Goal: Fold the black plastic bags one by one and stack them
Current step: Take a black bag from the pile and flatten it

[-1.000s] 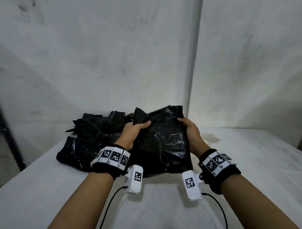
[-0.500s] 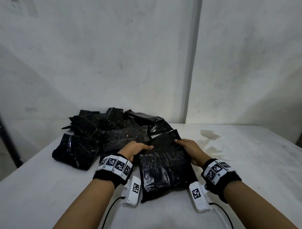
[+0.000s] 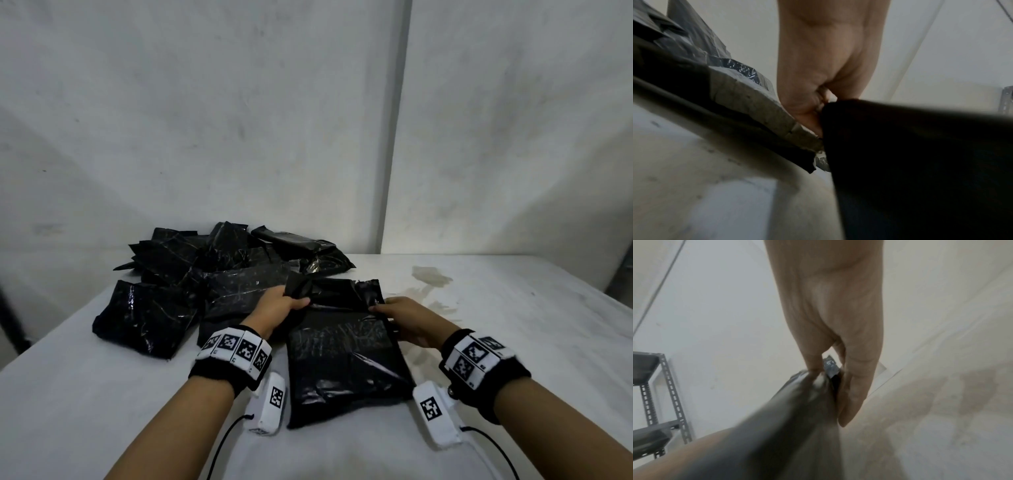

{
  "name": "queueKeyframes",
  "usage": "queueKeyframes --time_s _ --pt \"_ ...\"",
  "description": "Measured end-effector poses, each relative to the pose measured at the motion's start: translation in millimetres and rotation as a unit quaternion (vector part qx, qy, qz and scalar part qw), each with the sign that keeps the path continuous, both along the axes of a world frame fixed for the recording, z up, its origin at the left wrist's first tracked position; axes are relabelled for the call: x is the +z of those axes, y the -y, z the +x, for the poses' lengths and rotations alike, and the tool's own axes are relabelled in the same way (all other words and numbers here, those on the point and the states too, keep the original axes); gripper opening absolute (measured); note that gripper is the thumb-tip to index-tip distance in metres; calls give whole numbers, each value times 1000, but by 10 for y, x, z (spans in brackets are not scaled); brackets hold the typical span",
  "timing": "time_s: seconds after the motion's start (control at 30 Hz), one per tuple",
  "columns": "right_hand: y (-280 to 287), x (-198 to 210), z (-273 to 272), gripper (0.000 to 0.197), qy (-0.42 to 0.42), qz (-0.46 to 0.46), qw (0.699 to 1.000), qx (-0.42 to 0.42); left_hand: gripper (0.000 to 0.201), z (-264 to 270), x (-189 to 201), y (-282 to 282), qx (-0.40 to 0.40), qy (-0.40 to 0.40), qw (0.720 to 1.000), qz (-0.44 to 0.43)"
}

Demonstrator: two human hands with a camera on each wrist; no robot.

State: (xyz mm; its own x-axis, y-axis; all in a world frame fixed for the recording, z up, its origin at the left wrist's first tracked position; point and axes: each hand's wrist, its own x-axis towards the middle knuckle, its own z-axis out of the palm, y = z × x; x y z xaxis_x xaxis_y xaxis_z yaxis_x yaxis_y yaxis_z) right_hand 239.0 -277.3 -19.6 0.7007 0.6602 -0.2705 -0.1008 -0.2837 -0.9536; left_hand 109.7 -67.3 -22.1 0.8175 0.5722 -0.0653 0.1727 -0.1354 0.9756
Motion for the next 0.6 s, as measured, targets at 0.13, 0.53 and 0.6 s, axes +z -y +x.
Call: queueKeyframes --time_s 0.13,0.53,0.6 --pt "101 70 -14 31 8 -16 999 39 7 5 18 -9 11 14 1000 3" --pt "43 50 81 23 49 134 987 -75 19 8 49 31 16 115 983 -141" --pt "45 20 107 22 49 143 984 -96 17 27 27 11 29 117 982 -144"
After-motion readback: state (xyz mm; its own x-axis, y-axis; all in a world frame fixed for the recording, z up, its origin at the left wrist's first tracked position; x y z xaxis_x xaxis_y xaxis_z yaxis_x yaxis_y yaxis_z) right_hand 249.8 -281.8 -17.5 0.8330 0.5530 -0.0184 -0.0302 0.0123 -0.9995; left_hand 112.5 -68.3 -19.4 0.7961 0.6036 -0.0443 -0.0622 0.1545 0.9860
